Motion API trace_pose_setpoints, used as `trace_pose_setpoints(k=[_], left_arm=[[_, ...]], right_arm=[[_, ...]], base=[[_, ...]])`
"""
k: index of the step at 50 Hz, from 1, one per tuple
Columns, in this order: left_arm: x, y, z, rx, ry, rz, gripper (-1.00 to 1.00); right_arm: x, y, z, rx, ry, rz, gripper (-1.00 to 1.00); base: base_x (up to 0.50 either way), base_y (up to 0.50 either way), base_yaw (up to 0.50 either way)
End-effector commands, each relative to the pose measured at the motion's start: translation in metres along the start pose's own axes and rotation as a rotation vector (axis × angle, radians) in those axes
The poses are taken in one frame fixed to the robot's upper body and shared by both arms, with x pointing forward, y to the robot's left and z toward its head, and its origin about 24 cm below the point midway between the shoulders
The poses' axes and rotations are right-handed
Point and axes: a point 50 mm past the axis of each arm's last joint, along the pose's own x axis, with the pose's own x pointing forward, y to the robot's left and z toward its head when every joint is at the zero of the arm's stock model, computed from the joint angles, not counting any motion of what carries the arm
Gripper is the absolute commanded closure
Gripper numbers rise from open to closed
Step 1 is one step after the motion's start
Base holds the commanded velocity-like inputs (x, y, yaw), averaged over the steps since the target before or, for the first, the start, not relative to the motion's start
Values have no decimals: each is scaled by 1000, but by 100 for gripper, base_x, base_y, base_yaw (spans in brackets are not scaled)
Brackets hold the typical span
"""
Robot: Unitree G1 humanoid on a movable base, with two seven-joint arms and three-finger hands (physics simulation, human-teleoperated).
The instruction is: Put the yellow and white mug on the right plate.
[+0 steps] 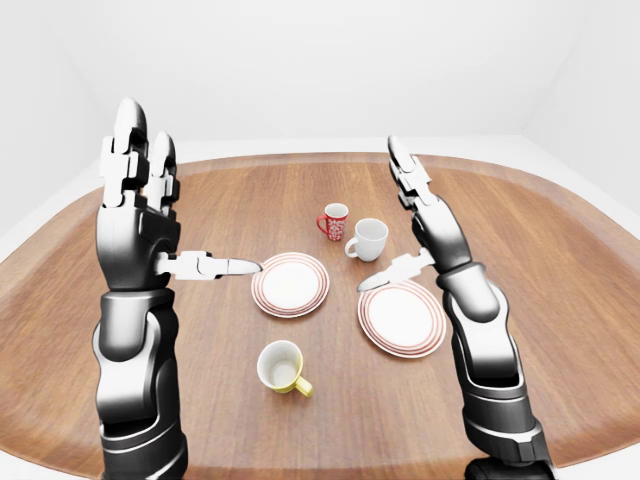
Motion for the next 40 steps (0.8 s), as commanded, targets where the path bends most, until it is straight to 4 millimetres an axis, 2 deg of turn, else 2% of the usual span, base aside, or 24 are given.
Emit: trace_pose_setpoints(k=[1, 10, 21, 40], left_arm=[[7, 7, -3, -17, 4, 25, -100], [11, 12, -4, 35, 12, -12, -100], [14, 21, -18, 27, 70, 19, -100], [16, 31, -25, 26, 105, 49, -100]], right_arm=[[13, 7, -1, -124, 28, 110, -100], [13, 20, 13, -258, 6, 209, -100], [-2, 43, 41, -452, -18, 339, -100], [-17, 55, 61, -531, -26, 317, -100]], base=[[0, 0, 0], [0, 0, 0], [0, 0, 0], [0, 0, 0]])
